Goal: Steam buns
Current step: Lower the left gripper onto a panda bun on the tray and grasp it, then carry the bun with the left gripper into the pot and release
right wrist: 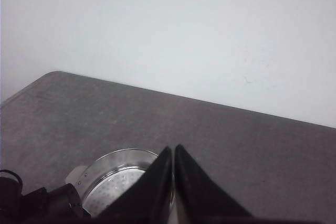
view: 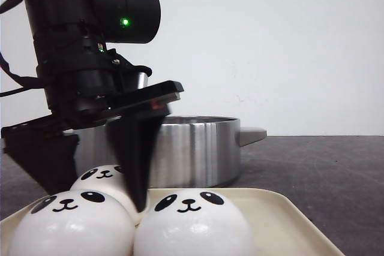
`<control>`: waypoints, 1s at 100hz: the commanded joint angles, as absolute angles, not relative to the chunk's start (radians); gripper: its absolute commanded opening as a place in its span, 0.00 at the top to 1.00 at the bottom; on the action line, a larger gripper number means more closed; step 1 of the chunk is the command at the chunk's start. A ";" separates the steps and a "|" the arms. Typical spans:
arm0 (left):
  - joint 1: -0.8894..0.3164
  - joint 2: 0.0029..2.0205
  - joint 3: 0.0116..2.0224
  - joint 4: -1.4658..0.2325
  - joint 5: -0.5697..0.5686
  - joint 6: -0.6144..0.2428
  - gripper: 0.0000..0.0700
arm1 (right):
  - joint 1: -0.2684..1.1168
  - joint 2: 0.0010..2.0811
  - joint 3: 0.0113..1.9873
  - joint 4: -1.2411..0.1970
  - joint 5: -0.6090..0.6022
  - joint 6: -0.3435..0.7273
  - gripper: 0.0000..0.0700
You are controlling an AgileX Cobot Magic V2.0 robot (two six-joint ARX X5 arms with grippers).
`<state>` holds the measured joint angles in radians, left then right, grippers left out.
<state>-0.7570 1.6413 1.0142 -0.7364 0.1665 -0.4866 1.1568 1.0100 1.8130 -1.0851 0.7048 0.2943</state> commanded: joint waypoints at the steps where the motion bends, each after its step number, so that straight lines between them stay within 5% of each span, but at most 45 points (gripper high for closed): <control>1: -0.767 1.672 1.019 -0.740 0.162 -0.481 1.00 | 1.169 1.018 1.833 -1.079 0.714 0.307 1.00; 61: -0.802 1.180 1.081 -0.698 0.132 -0.395 0.99 | 1.169 1.019 1.833 -1.079 0.740 0.306 1.00; 100: -0.575 1.475 1.396 -0.799 0.129 -0.191 0.99 | 1.169 1.053 1.832 -1.111 0.734 0.307 1.00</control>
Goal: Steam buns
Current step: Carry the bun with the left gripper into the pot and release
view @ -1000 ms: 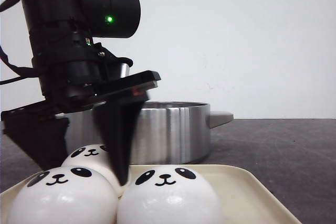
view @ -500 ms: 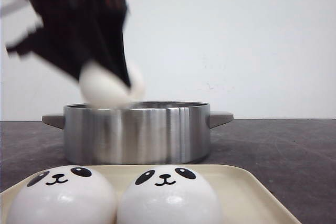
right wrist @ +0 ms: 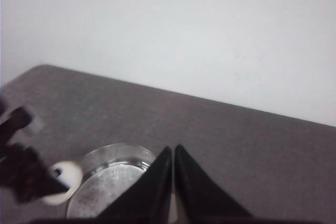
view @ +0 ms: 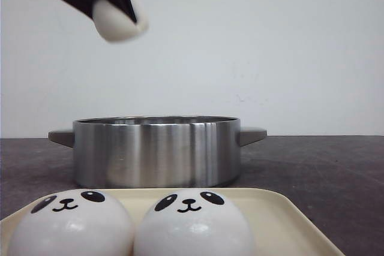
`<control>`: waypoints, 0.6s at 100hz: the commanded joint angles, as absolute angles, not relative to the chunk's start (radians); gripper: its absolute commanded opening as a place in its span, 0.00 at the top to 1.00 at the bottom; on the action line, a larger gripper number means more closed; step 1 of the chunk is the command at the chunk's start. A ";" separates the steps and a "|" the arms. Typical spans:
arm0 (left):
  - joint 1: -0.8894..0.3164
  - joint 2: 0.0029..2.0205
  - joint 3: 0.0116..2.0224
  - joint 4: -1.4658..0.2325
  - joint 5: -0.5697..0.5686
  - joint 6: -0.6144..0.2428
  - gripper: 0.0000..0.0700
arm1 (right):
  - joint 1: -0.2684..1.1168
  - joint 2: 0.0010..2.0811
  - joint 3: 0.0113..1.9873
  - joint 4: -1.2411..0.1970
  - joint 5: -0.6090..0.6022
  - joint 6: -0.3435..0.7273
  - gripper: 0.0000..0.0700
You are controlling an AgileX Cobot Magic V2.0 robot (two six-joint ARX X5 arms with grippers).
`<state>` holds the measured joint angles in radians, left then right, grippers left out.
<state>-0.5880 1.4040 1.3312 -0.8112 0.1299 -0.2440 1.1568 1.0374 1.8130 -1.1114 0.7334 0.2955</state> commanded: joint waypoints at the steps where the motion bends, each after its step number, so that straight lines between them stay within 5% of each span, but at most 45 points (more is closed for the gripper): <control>1: -0.572 1.487 1.404 -0.798 0.129 -0.191 0.99 | 1.169 1.053 1.832 -1.113 0.734 0.308 1.00; 60: -0.508 1.991 1.594 -0.807 0.072 -0.166 0.97 | 1.169 1.070 1.832 -1.147 0.733 0.371 1.00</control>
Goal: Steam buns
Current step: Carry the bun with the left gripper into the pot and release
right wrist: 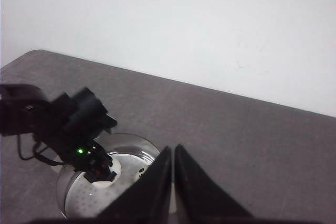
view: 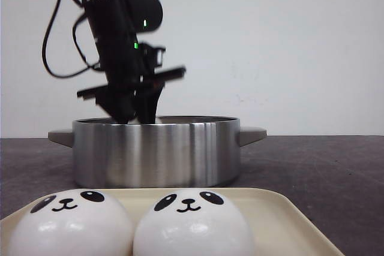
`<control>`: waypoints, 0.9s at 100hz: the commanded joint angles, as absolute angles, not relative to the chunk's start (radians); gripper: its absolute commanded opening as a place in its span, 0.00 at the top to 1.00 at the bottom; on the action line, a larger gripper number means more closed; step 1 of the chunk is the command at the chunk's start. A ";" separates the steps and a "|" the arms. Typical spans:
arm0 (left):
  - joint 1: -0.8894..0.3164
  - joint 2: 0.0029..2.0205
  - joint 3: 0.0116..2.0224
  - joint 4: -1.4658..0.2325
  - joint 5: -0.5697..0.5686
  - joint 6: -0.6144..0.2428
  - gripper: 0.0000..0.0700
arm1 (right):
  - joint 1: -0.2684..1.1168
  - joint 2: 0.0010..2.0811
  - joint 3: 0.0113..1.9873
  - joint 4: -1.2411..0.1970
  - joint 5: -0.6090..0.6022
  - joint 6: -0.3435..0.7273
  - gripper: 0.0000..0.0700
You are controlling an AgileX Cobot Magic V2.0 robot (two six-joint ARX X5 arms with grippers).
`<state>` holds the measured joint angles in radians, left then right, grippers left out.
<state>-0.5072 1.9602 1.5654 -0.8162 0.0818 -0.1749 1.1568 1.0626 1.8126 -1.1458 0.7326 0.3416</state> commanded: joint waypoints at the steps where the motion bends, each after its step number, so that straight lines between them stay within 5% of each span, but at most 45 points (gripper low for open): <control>1: -0.507 1.995 1.594 -0.806 0.070 -0.166 0.97 | 1.169 1.070 1.832 -1.150 0.734 0.375 1.00; 28: -0.502 2.017 1.594 -0.731 0.054 -0.175 0.93 | 1.169 1.071 1.832 -1.179 0.735 0.397 1.00; 45: -0.498 2.017 1.594 -0.710 0.047 -0.181 0.37 | 1.169 1.071 1.832 -1.180 0.735 0.397 1.00; 52: -0.498 2.017 1.594 -0.704 0.047 -0.194 0.26 | 1.169 1.071 1.832 -1.180 0.735 0.397 1.00; 90: -0.497 1.965 1.650 -0.745 0.048 -0.226 0.25 | 1.167 1.085 1.831 -1.308 0.731 0.481 1.00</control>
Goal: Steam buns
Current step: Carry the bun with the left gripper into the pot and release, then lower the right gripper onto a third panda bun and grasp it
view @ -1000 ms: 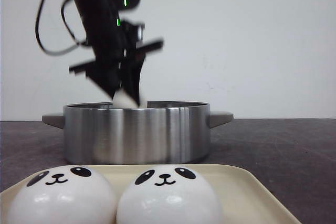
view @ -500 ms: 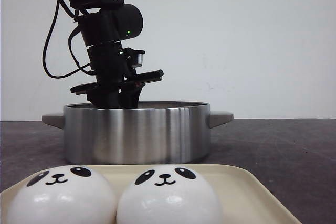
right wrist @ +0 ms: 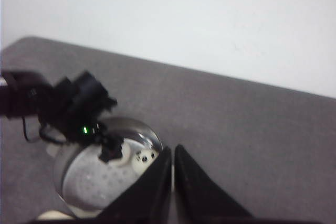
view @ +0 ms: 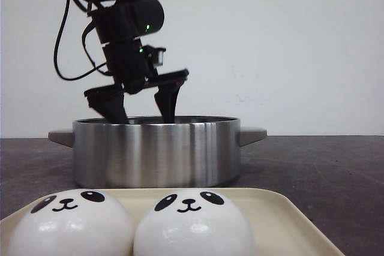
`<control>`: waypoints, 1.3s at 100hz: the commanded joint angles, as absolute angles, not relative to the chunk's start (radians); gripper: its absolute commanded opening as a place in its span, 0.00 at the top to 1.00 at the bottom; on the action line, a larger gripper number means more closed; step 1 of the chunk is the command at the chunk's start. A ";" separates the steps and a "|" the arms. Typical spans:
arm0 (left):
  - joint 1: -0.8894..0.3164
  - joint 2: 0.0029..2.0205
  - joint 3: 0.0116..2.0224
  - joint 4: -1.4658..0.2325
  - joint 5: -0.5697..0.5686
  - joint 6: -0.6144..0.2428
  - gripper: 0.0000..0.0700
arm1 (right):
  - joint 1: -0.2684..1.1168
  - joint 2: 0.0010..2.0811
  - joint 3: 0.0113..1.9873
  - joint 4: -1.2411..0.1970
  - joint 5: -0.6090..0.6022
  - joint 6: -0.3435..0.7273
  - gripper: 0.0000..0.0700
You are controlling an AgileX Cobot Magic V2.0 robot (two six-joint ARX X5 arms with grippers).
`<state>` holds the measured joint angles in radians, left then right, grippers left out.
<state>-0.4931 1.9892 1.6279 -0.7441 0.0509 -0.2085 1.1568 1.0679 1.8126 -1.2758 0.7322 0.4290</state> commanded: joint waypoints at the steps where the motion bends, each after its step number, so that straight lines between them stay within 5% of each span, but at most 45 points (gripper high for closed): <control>1: -0.497 1.962 1.650 -0.744 0.048 -0.227 0.25 | 1.167 1.086 1.831 -1.319 0.731 0.488 1.00; 14: -0.501 1.834 1.650 -0.737 0.047 -0.243 0.26 | 1.146 1.104 1.798 -1.425 0.715 0.567 1.00; 30: -0.516 1.631 1.649 -0.738 0.048 -0.255 0.26 | 1.108 1.119 1.696 -1.417 0.499 0.624 1.00; 48: -0.545 1.387 1.649 -0.748 0.047 -0.251 0.26 | 1.100 1.134 1.446 -1.267 0.310 0.657 0.99; 52: -0.551 1.340 1.649 -0.755 0.047 -0.247 0.26 | 1.099 1.135 1.379 -1.200 0.260 0.673 0.89; 63: -0.559 1.225 1.649 -0.793 0.038 -0.247 0.26 | 1.099 1.137 1.198 -1.001 0.171 0.717 0.35; 68: -0.559 1.179 1.649 -0.813 0.023 -0.247 0.26 | 1.099 1.137 1.126 -0.911 0.138 0.743 0.24; 84: -0.558 1.053 1.649 -0.899 0.001 -0.225 0.26 | 1.099 1.178 0.982 -0.731 0.038 0.839 0.24; 130: -0.558 0.875 1.648 -1.019 -0.009 -0.217 0.26 | 1.099 1.512 0.968 -0.684 -0.152 0.834 0.24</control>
<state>-0.5522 0.8688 1.6279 -1.0176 -0.0029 -0.2276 1.0870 1.4750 0.9596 -0.6830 -0.1398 0.8204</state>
